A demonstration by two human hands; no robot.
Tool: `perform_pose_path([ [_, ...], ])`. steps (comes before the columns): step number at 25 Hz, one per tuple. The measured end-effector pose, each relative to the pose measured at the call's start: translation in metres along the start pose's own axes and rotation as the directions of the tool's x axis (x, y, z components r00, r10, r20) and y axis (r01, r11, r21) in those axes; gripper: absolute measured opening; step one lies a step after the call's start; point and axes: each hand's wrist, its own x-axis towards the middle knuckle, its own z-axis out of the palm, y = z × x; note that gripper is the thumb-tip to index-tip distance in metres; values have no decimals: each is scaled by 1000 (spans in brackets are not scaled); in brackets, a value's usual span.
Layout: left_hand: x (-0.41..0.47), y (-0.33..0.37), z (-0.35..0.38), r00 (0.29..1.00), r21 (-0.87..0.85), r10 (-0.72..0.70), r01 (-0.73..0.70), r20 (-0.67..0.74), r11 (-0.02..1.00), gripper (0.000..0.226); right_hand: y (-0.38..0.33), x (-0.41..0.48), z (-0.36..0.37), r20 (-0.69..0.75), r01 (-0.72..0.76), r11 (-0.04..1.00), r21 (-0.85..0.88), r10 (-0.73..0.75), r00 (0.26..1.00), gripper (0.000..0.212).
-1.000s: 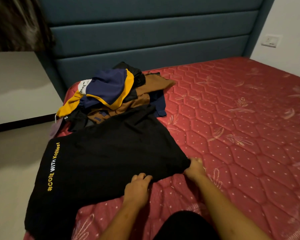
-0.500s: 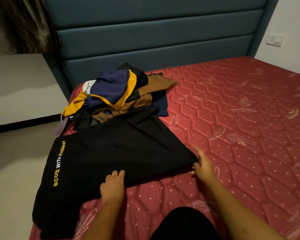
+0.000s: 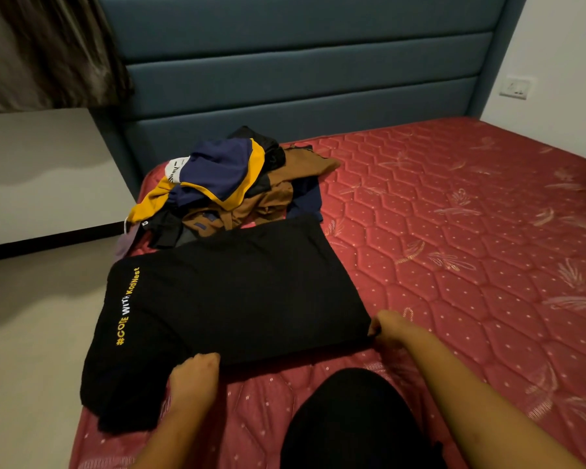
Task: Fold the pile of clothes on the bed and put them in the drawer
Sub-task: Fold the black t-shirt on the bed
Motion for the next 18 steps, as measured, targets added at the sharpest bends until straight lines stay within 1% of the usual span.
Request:
perform_pose_path([
  [3,0,-16,-12,999,-2,-10,10,45,1000,35,-13,-7,-10,101,20,999,-30,-16,995,23],
  [4,5,-19,-18,997,-11,-15,16,72,1000,36,-19,-8,-17,98,26,999,-20,-24,995,21],
  [6,22,-26,-32,990,-59,-14,23,137,998,38,-26,-3,-33,13,43,998,47,-43,999,11],
  [7,34,-31,-38,985,-109,-10,29,175,994,39,-28,0,-41,-46,44,991,128,-38,998,13],
  [9,66,-42,-47,968,-246,0,64,249,967,41,-30,17,-55,-144,20,945,326,29,989,30],
  [11,101,-51,-53,963,-390,-12,120,268,913,44,-37,35,-65,-179,-7,819,574,134,975,29],
  [13,131,-53,-58,975,-516,-106,194,196,834,42,-45,54,-66,-196,-7,694,720,213,957,19],
  [15,153,-42,-58,969,-583,-241,225,52,780,36,-53,74,-59,-297,66,624,779,274,915,6],
  [16,158,-33,-56,966,-581,-259,205,-11,788,35,-54,83,-52,-359,105,623,775,298,884,12],
  [17,158,-21,-50,971,-573,-234,166,-47,802,41,-55,87,-44,-408,127,654,746,298,863,24],
  [18,152,-6,-42,982,-574,-179,113,-59,811,51,-56,90,-33,-440,125,716,686,272,856,37],
])
